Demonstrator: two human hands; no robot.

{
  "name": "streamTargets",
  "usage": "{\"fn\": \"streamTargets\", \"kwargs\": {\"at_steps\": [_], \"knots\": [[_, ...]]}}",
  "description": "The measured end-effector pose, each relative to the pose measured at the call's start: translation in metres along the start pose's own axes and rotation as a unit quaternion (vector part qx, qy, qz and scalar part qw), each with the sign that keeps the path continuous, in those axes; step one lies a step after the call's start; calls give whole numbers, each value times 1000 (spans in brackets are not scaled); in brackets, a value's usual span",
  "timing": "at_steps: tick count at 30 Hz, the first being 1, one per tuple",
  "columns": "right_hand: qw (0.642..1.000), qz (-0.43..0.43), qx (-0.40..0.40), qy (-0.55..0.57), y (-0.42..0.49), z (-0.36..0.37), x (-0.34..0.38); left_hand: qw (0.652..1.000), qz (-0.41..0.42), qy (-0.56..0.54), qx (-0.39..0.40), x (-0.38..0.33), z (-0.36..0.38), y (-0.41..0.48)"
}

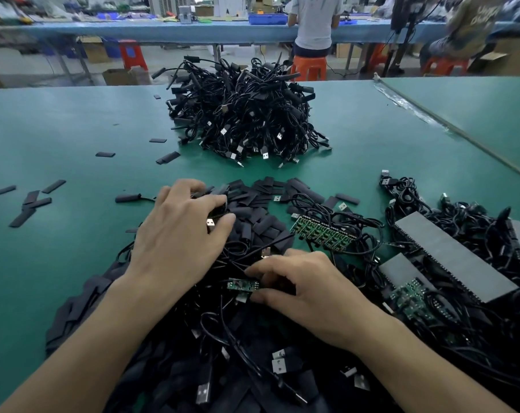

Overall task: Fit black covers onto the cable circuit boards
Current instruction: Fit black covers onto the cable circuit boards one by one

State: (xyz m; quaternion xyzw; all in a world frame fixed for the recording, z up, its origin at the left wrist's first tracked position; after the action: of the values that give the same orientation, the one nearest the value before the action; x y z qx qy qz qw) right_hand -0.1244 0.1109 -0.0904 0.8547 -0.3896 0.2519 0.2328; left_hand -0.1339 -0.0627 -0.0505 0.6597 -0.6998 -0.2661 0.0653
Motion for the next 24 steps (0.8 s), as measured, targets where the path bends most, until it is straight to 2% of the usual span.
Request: {"fn": "streamTargets", "kwargs": {"at_steps": [3,5,7,9,13,16,19,21,24], "knots": [[997,-7,-72,17,0,-7,-2,994,75,-83,0,-15,-7,2],[988,-15,-148,45,-2,-16,-2,976,126,-167,64,-30,-3,1],[969,-2,-216,117,-6,-26,-6,959,161,-198,126,-43,3,-4],[948,8,-262,180,-10,-34,-9,953,169,-200,154,-48,8,-7],[923,13,-338,184,-16,-44,-9,959,138,-208,133,-40,7,-4],[940,70,-287,170,-13,-36,-12,975,101,-181,83,-30,2,-1],[982,131,-139,8,-6,-20,-16,984,89,-144,49,-28,-4,1],[984,125,-56,-112,-4,-10,-13,986,75,-138,57,-28,-4,1],[980,123,-1,-158,-4,-5,-9,985,60,-145,71,-26,-2,0]]}}
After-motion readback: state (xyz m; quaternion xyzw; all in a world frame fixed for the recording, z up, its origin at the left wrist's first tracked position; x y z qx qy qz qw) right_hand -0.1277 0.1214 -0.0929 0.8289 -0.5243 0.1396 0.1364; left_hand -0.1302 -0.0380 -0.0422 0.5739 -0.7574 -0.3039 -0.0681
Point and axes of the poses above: each hand's wrist, its own y-axis towards the middle knuckle, its own z-axis out of the palm, x = y × z, the point moved 6 cm from there along y, towards the middle knuckle, and after that the axes turned 6 degrees about z, right-handed, at the moved point
